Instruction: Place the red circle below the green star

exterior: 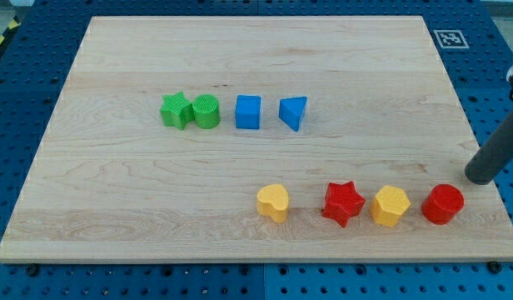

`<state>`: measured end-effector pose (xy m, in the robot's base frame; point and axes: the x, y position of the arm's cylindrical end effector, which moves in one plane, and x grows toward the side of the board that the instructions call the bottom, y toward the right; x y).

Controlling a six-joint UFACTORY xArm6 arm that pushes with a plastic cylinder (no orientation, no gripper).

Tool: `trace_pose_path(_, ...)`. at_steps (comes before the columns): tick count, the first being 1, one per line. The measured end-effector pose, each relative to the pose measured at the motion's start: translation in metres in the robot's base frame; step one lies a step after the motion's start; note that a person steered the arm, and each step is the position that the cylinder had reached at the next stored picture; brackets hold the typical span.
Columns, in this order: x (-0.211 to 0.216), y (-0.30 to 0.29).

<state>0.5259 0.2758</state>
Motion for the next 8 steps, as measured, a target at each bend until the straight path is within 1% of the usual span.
trace_pose_path(1,0.002,0.02)
trace_pose_path(3,0.044,0.049)
trace_pose_path(4,0.079,0.032)
trace_pose_path(5,0.089,0.004)
trace_pose_path(6,0.089,-0.005)
trace_pose_path(7,0.077,-0.037)
trace_pose_path(8,0.059,-0.054)
